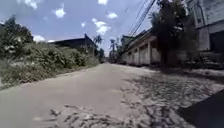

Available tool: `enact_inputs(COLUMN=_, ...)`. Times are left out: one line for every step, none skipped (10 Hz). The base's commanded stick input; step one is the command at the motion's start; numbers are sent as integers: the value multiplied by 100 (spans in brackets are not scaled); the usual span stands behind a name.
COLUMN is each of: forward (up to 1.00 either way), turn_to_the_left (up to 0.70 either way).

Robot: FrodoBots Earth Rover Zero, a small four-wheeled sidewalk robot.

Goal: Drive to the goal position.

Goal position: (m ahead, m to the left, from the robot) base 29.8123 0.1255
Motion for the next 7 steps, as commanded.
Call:
enact_inputs(forward=100, turn_to_the_left=0)
enact_inputs(forward=100, turn_to_the_left=0)
enact_inputs(forward=100, turn_to_the_left=0)
enact_inputs(forward=100, turn_to_the_left=-40)
enact_inputs(forward=100, turn_to_the_left=-40)
enact_inputs(forward=100, turn_to_the_left=-40)
enact_inputs(forward=100, turn_to_the_left=-37)
